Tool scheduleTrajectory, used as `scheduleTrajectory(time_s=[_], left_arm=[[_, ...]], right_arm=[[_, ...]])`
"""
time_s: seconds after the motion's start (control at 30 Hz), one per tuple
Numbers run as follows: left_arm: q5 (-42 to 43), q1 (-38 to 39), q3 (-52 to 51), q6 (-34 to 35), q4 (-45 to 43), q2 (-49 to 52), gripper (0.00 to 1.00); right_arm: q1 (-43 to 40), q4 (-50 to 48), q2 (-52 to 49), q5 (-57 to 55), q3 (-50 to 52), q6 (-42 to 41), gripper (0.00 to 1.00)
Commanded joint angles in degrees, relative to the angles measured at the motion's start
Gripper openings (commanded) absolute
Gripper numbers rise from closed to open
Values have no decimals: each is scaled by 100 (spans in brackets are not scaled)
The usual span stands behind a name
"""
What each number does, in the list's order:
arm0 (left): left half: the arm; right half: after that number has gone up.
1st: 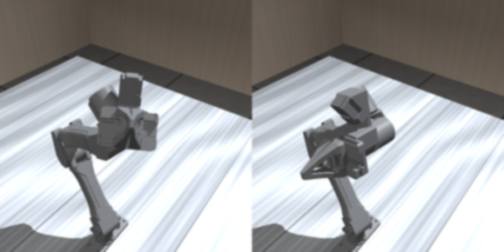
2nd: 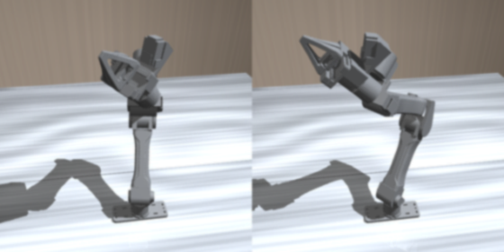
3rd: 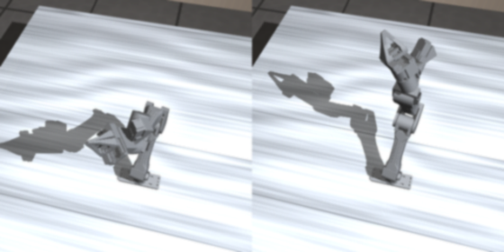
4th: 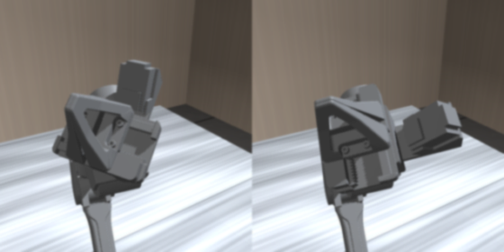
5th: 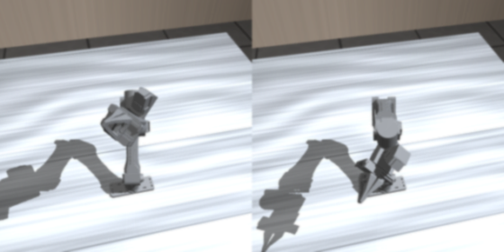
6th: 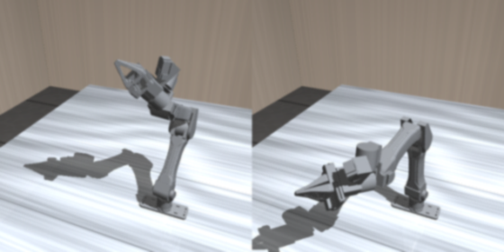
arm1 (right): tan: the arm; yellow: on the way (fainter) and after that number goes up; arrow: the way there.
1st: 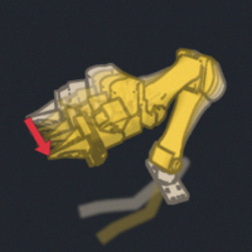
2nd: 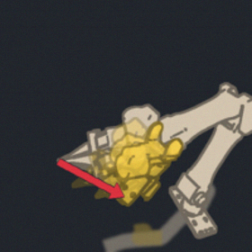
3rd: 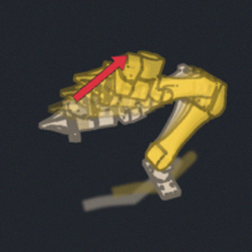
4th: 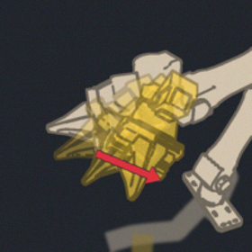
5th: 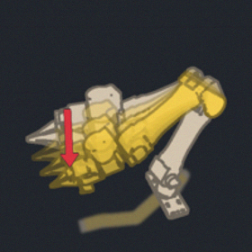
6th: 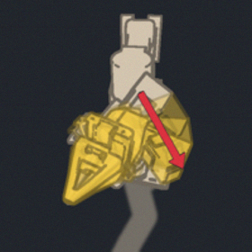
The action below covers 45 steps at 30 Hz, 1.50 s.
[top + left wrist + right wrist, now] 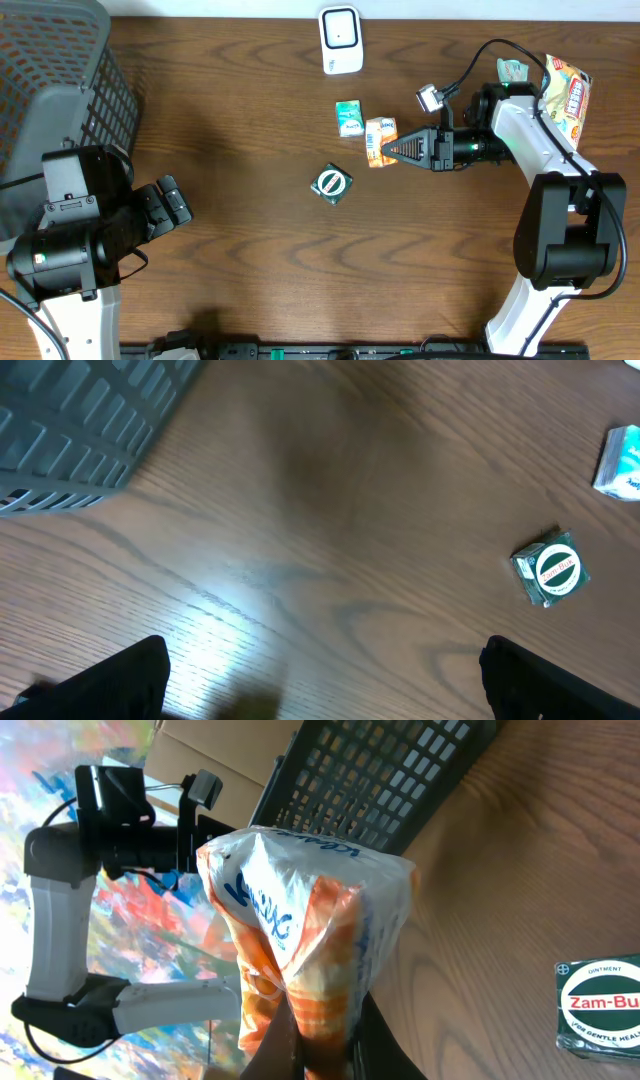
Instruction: Scan the item barcode
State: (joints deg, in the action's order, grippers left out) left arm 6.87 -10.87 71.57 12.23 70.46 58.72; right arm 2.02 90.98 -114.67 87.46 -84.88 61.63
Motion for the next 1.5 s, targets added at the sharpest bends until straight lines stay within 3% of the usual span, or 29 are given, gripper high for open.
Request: scheduleTrajectory(time_s=[0.0,0.57,0.67,0.83,0.93,1.0,1.27,1.47], left_arm=[[-94,-31,-13,55,2,0,98],[-94,-31,-13,55,2,0,98],[-94,-31,-13,52,2,0,98],[-94,-31,-13,52,2,0,98],[-94,-31,-13,55,2,0,98],[-94,-31,-13,52,2,0,98],[-94,-31,-13,55,2,0,98],[-94,-31,-13,55,2,0,97]], right_arm=[[-4,-11,177,120,13,125,1],[382,-260,177,-564,13,-15,1],[579,-990,177,-999,13,-1233,1],[992,-2979,177,-1738,13,-3987,2],[1202,-4245,179,-3742,11,-6330,2],[1331,-4478,181,-5311,-55,-7071,1],[1893,-3901,181,-8317,-1010,-6472,1],[2057,-4144,138,-9171,-1523,-5877,1]])
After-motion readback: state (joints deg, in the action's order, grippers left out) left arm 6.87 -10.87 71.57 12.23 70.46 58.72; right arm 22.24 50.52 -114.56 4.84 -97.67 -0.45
